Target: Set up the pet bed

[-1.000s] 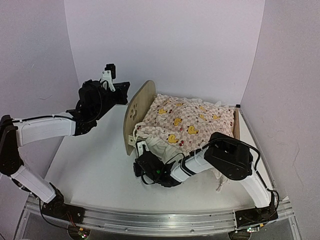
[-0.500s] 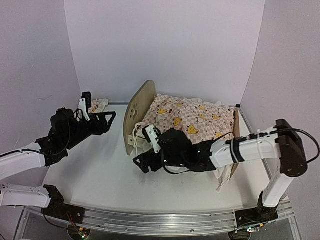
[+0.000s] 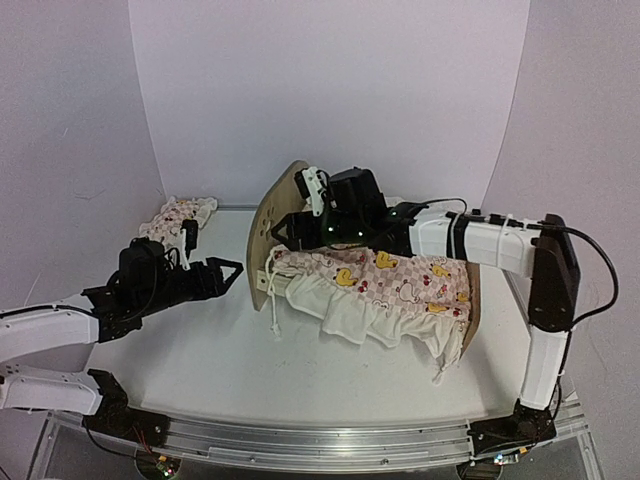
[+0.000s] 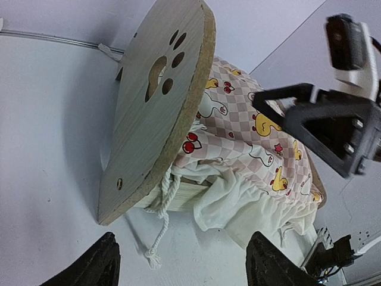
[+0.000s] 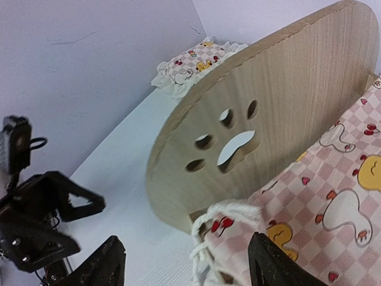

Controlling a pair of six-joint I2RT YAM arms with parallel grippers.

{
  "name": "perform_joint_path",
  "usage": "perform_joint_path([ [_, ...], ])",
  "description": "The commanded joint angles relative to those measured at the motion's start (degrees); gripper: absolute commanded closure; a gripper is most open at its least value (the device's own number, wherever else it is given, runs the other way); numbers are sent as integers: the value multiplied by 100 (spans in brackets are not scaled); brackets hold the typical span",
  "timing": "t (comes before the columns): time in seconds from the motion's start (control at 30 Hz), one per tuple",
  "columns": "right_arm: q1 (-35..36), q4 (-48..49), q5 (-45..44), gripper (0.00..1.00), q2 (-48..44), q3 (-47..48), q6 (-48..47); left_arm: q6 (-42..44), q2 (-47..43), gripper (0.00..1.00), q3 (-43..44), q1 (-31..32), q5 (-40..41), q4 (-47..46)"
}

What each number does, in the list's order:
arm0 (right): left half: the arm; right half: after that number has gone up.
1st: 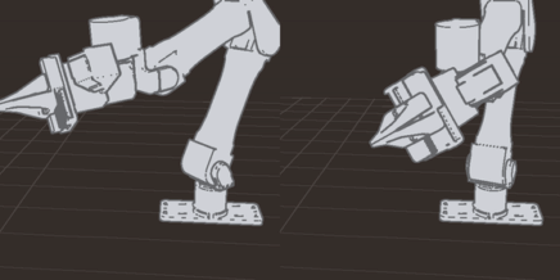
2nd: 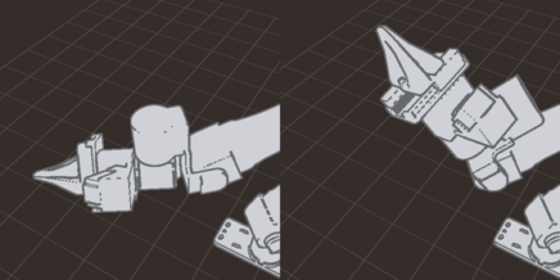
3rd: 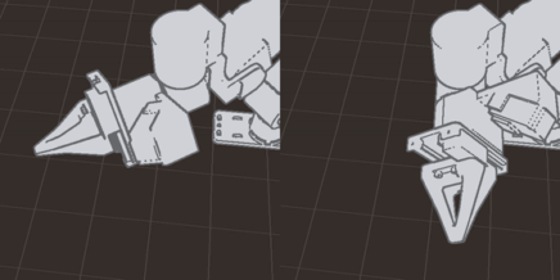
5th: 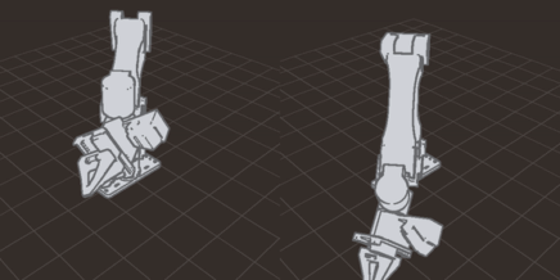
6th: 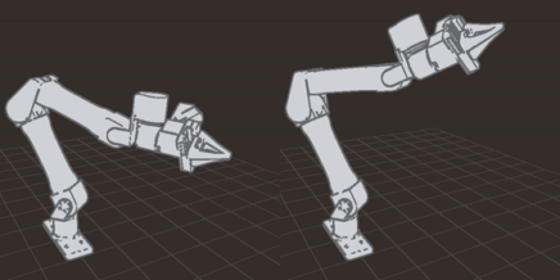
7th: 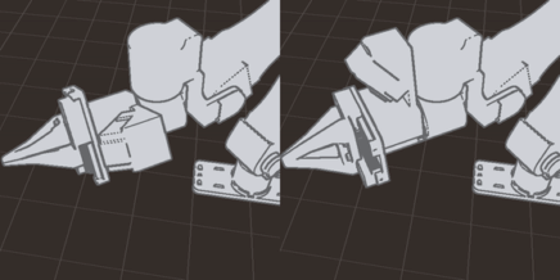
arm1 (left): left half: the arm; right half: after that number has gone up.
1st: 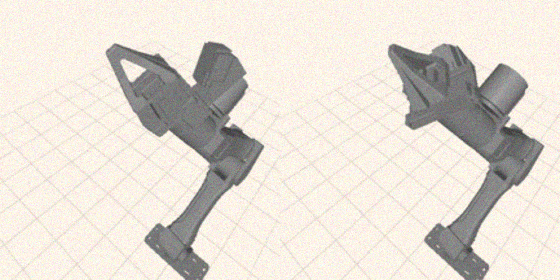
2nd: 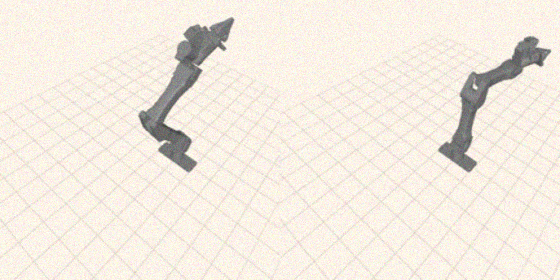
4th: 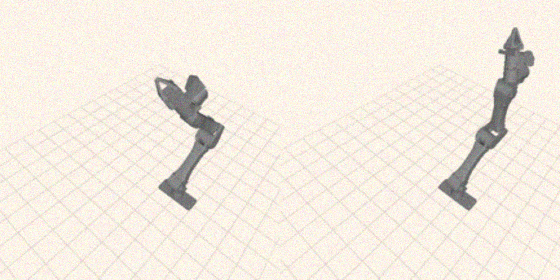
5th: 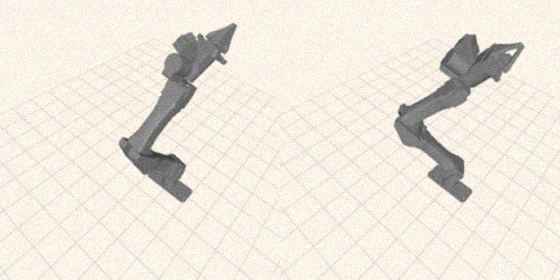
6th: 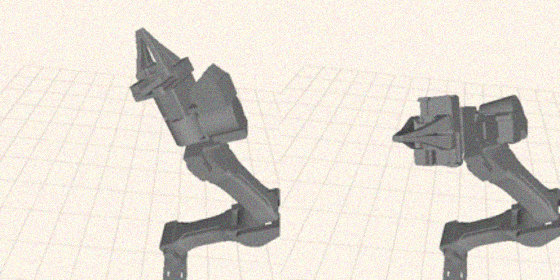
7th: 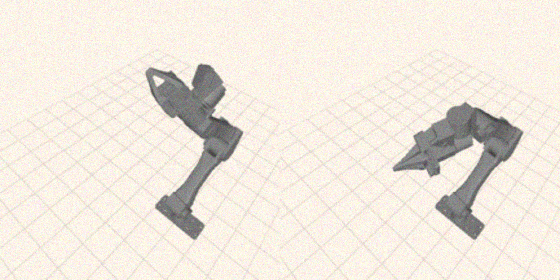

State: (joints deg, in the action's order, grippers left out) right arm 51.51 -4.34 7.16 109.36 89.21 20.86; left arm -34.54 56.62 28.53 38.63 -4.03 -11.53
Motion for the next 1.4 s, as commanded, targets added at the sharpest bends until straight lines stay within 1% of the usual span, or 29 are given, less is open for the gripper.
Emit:
perform_joint_path([
  [0.0, -427, -41, 1291, 27, 681, 763, -377, -238, -363, 27, -148, -20, -268, -192],
  [0.13, -633, -175, 1884, 25, 1195, 1180, -944, -339, -563, 27, -340, -27, -342, -200],
  [0.2, -659, -524, 2221, 28, 1435, 1567, -1250, -345, -614, 27, -390, -22, -363, -201],
  [0.27, -659, -619, 2463, 30, 1599, 1695, -1415, -341, -654, 27, -424, -20, -390, -201],
  [0.3, -659, -650, 2538, 33, 1664, 1766, -1452, -327, -660, 27, -421, -22, -395, -205],
  [0.33, -659, -717, 2580, 40, 1740, 1850, -1470, -321, -660, 27, -420, -22, -404, -201],
  [0.4, -659, -807, 2546, 47, 1822, 1979, -1520, -296, -644, 27, -404, -22, -429, -201],
  [0.57, -659, -841, 2483, 61, 1837, 2103, -1541, -313, -562, 27, -375, -22, -449, -203],
  [0.7, -659, -888, 2539, 87, 1825, 2178, -1486, -310, -508, 27, -356, -22, -483, -209],
  [0.73, -648, -916, 2599, 92, 1807, 2194, -1470, -313, -511, 27, -353, -22, -484, -209],
  [0.77, -633, -957, 2645, 95, 1797, 2189, -1463, -316, -509, 27, -357, -22, -480, -209],
  [0.87, -526, -1092, 2636, 96, 1631, 2096, -1488, -314, -515, 27, -373, -22, -446, -214],
  [1.1, -19, -1280, 2179, 95, 1105, 1744, -1576, -292, -483, 27, -401, -22, -341, -209],
  [1.17, 214, -1308, 1980, 90, 940, 1573, -1526, -306, -485, 26, -418, -22, -295, -209],
  [1.2, 333, -1321, 2016, 85, 878, 1498, -1473, -297, -480, 26, -431, -22, -270, -214],
  [1.23, 444, -1336, 2050, 78, 824, 1431, -1426, -291, -473, 26, -447, -22, -244, -214],
  [1.27, 535, -1348, 2029, 62, 767, 1374, -1360, -283, -462, 26, -455, -22, -239, -210],
  [1.3, 588, -1350, 1898, 55, 686, 1286, -1247, -269, -447, 26, -474, -22, -226, -209],
  [1.33, 600, -1346, 1712, 45, 584, 1179, -1102, -241, -435, 26, -488, -22, -203, -209],
  [1.37, 606, -1370, 1461, 39, 481, 1076, -978, -219, -422, 25, -500, -25, -189, -209],
])
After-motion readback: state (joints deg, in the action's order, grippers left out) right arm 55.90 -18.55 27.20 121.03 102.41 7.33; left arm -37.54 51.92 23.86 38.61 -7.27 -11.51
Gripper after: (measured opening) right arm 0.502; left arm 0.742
